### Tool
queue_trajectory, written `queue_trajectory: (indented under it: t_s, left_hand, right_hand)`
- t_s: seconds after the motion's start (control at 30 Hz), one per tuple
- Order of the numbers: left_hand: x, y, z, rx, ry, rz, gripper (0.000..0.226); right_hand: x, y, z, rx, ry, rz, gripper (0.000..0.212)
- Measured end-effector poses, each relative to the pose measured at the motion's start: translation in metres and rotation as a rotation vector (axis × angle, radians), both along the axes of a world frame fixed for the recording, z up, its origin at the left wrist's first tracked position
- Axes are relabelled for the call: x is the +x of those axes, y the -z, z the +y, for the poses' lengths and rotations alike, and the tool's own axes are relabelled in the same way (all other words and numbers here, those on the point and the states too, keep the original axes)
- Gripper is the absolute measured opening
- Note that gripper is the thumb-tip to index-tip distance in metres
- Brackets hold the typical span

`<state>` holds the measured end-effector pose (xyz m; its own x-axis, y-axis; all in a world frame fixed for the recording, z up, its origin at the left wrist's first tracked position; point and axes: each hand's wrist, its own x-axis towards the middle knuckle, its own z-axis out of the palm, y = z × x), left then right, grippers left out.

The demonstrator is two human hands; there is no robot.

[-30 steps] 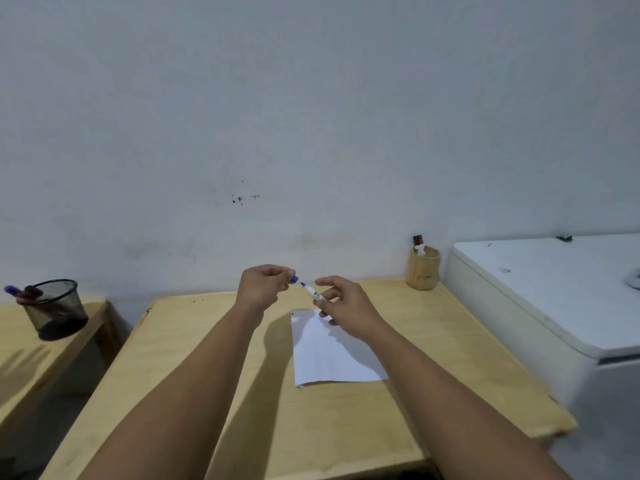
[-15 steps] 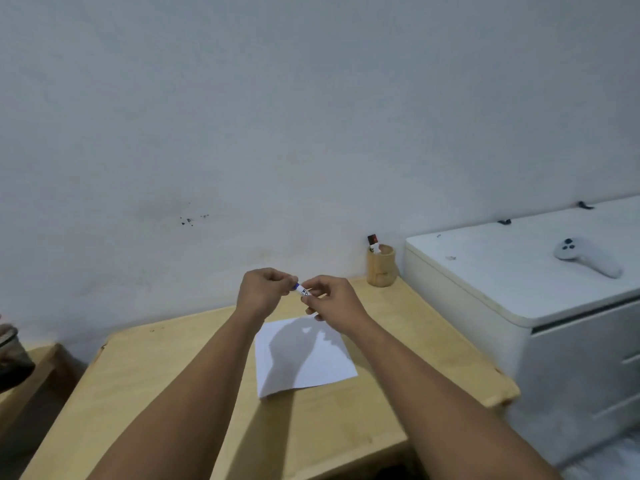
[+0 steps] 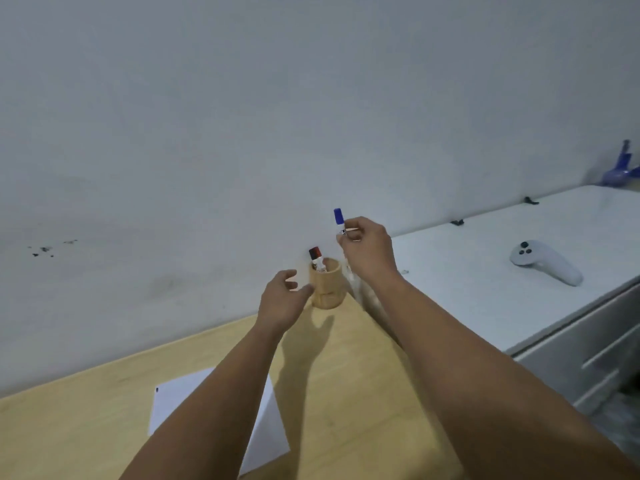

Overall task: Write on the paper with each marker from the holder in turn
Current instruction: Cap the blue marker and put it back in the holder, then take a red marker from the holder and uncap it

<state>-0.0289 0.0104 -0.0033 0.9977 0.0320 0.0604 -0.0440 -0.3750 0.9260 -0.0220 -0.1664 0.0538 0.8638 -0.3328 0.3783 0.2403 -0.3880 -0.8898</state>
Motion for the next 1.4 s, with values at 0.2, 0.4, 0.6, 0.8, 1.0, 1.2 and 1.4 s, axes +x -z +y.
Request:
queue_trajectory:
  t_s: [0.2, 0.4, 0.6, 0.8, 1.0, 1.2, 1.4]
  left_hand:
    - [0.062, 0.039, -0.043, 0.196, -0.083, -0.054, 0.094]
    - [0.086, 0.063, -0.054, 0.188, -0.122, -0.119, 0.098]
    - [0.087, 0.073, -0.056, 0.066, -0.111, -0.186, 0.072]
    - [0.089, 0.072, -0.056, 0.055, -0.095, -0.167, 0.066]
    - [0.090, 0.069, -0.056, 0.082, -0.099, -0.149, 0.060]
    - [0.085, 0.063, -0.053, 0.052, -0.035, -0.106, 0.066]
    - [0.066, 0.041, -0.020, 0.073, -0.010, -0.093, 0.073]
  right_hand:
    - [0.070, 0.003, -0.021, 0.042, -0.006, -0.009, 0.016]
    - [0.109, 0.035, -0.011, -0.044, -0.109, 0.118, 0.019]
    - [0.132, 0.050, -0.003, -0.158, -0.127, 0.210, 0.021]
    - [0.139, 0.057, 0.003, -0.323, -0.192, 0.304, 0.027]
    - [0.136, 0.062, 0.006, -0.284, -0.176, 0.317, 0.027]
    - [0.127, 0.047, 0.001, -0.075, -0.106, 0.233, 0.031]
    - [0.105, -0.013, -0.008, 0.215, 0.021, -0.140, 0.019]
